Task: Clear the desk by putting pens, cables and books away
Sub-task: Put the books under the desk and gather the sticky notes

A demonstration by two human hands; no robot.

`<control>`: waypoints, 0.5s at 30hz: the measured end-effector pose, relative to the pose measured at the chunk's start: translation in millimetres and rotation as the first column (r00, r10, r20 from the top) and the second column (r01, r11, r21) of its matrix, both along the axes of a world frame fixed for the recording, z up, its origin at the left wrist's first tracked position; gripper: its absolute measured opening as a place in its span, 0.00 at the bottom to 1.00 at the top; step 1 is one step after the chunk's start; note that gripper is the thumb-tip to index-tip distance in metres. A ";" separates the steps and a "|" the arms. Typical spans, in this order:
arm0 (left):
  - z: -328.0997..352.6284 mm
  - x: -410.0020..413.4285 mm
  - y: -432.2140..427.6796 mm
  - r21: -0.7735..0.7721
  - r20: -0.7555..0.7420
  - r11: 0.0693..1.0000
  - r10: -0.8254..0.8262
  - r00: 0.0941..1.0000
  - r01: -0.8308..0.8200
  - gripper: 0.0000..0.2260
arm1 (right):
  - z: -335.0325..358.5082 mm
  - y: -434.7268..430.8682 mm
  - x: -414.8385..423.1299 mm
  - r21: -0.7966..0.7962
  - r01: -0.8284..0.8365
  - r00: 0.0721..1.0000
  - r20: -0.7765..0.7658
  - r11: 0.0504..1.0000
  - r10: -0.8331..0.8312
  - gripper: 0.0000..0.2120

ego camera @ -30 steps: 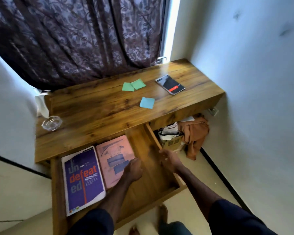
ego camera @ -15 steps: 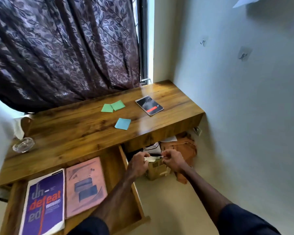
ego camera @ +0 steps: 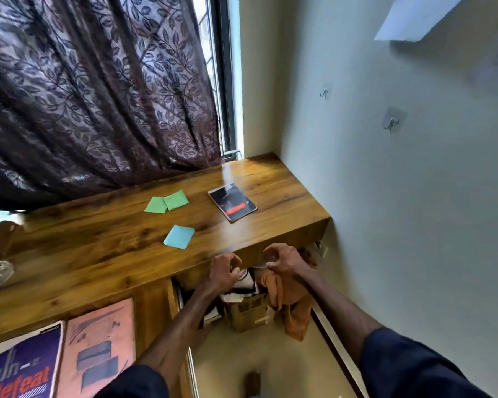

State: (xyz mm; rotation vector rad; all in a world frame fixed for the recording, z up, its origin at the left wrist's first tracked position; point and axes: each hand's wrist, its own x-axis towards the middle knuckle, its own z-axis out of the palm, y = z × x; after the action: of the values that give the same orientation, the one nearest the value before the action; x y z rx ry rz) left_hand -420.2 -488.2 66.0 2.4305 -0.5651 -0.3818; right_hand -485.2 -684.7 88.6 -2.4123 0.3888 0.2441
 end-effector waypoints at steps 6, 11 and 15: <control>-7.8 91.5 -38.8 0.054 -0.015 0.997 0.058 0.998 -0.057 0.12 | -5.3 -29.2 82.0 -0.017 0.000 1.000 0.014 1.000 0.000 0.22; -19.6 188.3 -75.3 -0.003 -0.027 0.991 0.134 0.991 -0.134 0.12 | -16.1 -51.5 178.1 -0.035 0.002 1.000 -0.004 0.999 -0.002 0.23; -31.6 256.8 -77.9 -0.015 -0.037 0.956 0.291 0.956 -0.292 0.11 | -31.4 -52.9 259.3 -0.063 -0.021 0.999 -0.039 0.998 0.018 0.23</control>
State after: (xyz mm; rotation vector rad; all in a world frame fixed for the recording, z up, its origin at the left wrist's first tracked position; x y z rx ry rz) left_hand -163.4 -566.1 34.4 2.4346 -0.1882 -0.2907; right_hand -226.0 -737.6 57.1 -2.4773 0.3962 0.2917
